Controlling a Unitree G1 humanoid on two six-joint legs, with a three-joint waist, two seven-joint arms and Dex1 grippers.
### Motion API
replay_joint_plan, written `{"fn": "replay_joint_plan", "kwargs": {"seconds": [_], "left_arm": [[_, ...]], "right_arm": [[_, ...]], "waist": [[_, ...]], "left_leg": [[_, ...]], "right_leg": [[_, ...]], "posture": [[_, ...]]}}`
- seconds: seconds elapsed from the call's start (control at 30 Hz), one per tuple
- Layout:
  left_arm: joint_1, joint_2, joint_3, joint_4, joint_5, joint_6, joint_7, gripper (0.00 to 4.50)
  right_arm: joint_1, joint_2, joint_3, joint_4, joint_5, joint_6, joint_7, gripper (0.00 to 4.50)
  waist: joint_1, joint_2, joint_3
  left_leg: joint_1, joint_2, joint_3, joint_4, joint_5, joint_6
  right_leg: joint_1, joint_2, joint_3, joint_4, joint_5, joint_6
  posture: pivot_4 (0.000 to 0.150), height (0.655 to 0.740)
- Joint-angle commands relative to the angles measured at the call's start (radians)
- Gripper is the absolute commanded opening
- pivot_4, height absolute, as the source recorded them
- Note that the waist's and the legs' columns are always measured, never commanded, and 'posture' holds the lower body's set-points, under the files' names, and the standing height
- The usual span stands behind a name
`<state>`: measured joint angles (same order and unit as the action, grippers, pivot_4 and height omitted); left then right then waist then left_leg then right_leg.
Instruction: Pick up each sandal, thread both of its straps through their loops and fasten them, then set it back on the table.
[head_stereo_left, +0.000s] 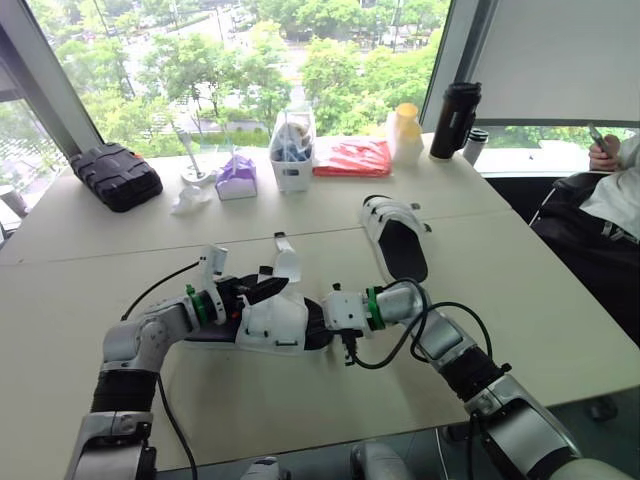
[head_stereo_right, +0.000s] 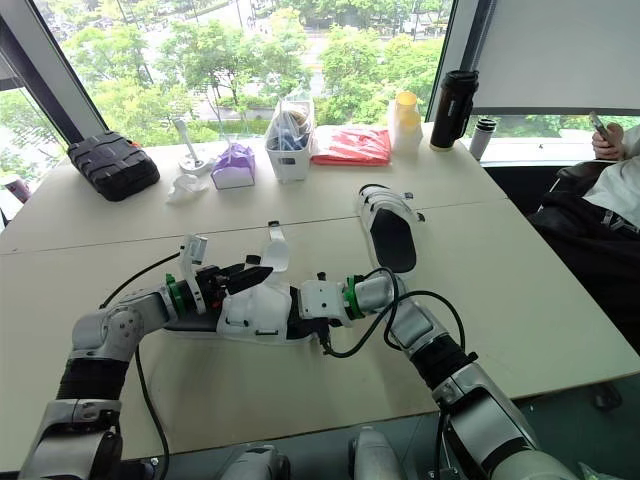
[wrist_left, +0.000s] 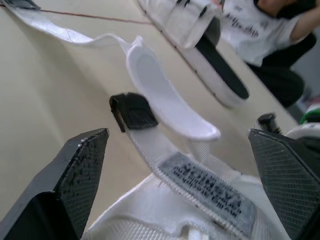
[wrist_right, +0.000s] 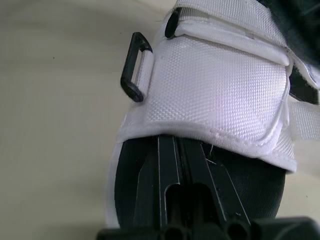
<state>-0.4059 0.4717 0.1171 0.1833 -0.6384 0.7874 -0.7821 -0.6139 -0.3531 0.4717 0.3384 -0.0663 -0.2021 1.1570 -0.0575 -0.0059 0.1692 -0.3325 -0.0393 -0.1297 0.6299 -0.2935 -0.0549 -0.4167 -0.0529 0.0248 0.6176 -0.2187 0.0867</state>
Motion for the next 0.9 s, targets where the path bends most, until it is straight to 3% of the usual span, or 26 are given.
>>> {"fn": "replay_joint_plan", "kwargs": {"seconds": [0.03, 0.17, 0.77, 0.9], "left_arm": [[0.029, 0.029, 0.009, 0.078, 0.1, -0.01, 0.108, 4.46], [0.014, 0.026, 0.043, 0.07, 0.078, -0.032, 0.129, 4.46], [-0.025, 0.101, 0.253, -0.014, -0.179, 0.116, 0.01, 4.46], [-0.036, 0.122, 0.232, -0.045, -0.198, 0.125, -0.049, 4.46]], "right_arm": [[0.015, -0.007, 0.032, 0.024, -0.029, 0.01, 0.021, 0.0], [0.014, -0.007, 0.034, 0.028, -0.029, 0.005, 0.02, 0.0], [0.005, 0.005, 0.036, 0.046, -0.033, -0.01, 0.02, 0.0], [0.003, 0.004, 0.034, 0.048, -0.034, -0.014, 0.02, 0.0]], "waist": [[-0.003, 0.001, 0.0], [-0.009, 0.0, 0.0], [-0.009, -0.006, 0.003], [-0.01, -0.006, 0.004]], "left_leg": [[0.001, 0.001, 0.0, 0.0, 0.0, 0.0], [0.012, 0.002, -0.001, -0.002, 0.0, 0.0], [0.008, 0.004, -0.003, -0.003, 0.0, 0.0], [0.008, 0.004, -0.003, -0.003, 0.0, 0.0]], "right_leg": [[0.001, 0.001, 0.0, 0.0, 0.0, 0.0], [0.01, 0.003, 0.0, 0.0, -0.002, -0.002], [0.007, 0.004, 0.0, -0.001, -0.001, -0.003], [0.006, 0.005, 0.0, -0.001, -0.001, -0.003]], "posture": [[0.15, 0.74], [0.15, 0.74], [0.15, 0.74], [0.15, 0.74]]}}
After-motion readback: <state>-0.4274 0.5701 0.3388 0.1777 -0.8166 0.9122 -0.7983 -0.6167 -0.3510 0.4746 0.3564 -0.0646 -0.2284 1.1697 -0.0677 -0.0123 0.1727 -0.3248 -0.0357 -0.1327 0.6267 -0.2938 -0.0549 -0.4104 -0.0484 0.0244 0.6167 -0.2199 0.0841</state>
